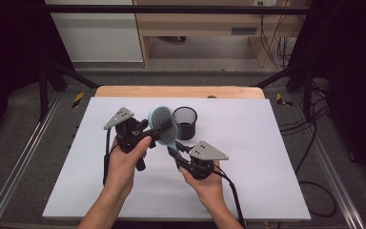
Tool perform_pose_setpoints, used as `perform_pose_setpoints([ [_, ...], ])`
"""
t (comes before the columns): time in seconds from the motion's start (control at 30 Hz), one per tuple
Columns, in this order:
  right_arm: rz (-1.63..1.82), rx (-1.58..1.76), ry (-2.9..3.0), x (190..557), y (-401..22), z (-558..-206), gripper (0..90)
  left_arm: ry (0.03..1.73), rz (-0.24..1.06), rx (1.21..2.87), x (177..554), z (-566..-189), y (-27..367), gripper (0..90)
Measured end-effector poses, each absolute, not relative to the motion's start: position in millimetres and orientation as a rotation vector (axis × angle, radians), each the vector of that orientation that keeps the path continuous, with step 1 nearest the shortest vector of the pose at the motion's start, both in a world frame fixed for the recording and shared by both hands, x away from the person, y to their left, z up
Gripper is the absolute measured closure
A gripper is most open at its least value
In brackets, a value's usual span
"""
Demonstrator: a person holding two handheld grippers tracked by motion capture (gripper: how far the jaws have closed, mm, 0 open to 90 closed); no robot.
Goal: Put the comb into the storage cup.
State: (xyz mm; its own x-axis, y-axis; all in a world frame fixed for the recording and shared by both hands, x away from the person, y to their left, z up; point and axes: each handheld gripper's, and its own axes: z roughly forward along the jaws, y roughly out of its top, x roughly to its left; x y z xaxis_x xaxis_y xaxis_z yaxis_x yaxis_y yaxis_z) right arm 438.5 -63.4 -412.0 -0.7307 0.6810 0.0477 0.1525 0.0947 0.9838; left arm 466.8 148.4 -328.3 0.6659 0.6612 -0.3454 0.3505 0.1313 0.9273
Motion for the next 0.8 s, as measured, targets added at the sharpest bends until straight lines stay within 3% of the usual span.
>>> perform_pose_setpoints([
  [0.8,1.653,0.829,1.973,439.8,-62.4,-413.7,70.0,0.848,0.296,1.496,463.1,-328.0,144.0,51.4],
])
